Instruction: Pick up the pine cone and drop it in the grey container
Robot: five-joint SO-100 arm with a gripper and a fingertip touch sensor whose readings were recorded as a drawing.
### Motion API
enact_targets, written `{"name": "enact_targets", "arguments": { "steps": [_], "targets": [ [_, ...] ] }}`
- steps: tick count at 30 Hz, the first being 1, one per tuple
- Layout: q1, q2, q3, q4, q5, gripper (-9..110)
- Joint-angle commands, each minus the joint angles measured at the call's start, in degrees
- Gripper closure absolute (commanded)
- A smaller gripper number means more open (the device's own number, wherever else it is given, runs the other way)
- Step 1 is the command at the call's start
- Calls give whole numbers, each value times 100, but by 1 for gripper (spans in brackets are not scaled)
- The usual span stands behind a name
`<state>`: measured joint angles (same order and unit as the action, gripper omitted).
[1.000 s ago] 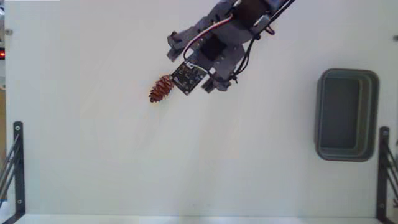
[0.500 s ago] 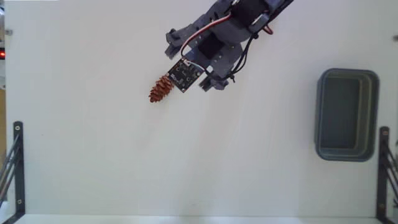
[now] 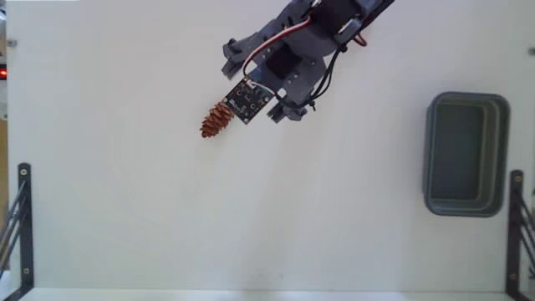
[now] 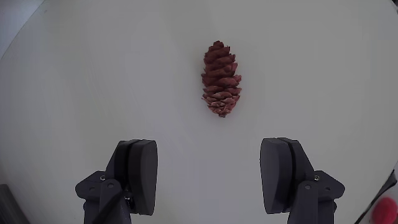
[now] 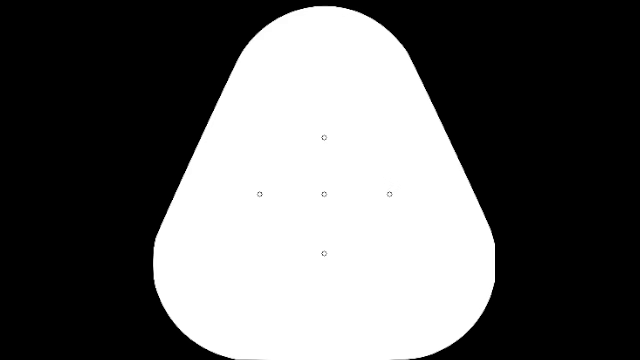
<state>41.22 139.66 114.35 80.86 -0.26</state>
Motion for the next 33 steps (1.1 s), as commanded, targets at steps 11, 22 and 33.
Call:
{"name": "enact_targets", "arguments": {
  "steps": [11, 22, 33],
  "targets": [
    [122, -438, -86, -467, 26, -9],
    [122, -1519, -424, -1210, 26, -9],
    [122, -2567, -939, -1742, 26, -9]
  ]
}}
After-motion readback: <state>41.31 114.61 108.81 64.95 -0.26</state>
